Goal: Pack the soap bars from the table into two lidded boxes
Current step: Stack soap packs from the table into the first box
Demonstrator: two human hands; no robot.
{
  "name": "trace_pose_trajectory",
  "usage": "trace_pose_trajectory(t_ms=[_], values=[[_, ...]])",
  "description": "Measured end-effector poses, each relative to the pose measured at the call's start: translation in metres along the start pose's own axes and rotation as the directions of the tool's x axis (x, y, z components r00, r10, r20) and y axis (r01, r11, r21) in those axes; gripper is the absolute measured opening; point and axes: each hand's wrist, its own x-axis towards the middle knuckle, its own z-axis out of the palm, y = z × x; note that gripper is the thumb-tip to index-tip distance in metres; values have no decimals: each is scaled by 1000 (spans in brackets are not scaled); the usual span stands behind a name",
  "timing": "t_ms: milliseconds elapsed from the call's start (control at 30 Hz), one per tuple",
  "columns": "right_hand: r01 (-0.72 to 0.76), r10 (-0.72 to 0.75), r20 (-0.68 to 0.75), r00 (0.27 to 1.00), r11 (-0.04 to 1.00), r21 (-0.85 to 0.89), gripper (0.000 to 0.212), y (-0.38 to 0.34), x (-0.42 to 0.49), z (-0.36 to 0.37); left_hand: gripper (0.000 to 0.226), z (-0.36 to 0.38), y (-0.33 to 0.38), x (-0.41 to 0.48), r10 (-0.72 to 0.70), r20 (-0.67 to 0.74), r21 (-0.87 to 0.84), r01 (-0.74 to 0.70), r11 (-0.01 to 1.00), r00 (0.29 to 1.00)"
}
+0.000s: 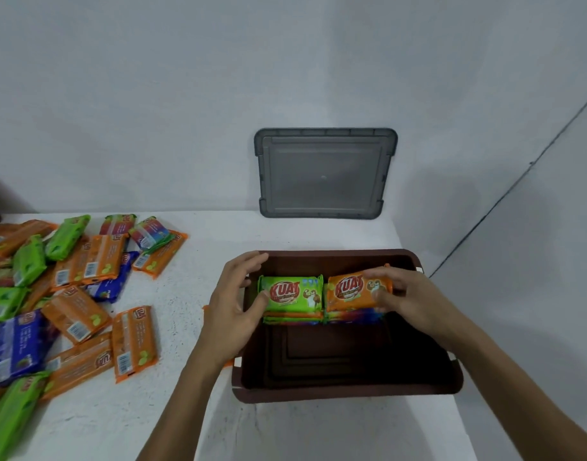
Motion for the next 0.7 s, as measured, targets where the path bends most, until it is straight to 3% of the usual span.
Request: trace_pose_trajectory(t_ms=[100, 300, 433, 533, 700], values=[[-35, 25, -62, 998, 984, -174, 34, 10, 10, 15, 44, 2, -1, 0, -15, -36, -28, 14, 1000, 999], [-59, -70, -187, 980, 794, -605, 35, 12, 15, 40, 39, 2, -5, -4, 11, -67, 0, -11, 1000, 998], [-104, -69, -225, 972, 732, -674, 35, 9, 9, 47, 37, 4, -6, -5, 28, -72, 0, -28, 1000, 997], [-88, -171, -266, 948, 666, -741, 39, -3, 1, 61, 35, 3, -7, -7, 32, -62, -15, -33, 999, 998], [137, -357, -241, 903, 768, -626, 35, -37, -5, 101, 36, -17, -24, -17, 59, -66, -66, -63, 996, 996]])
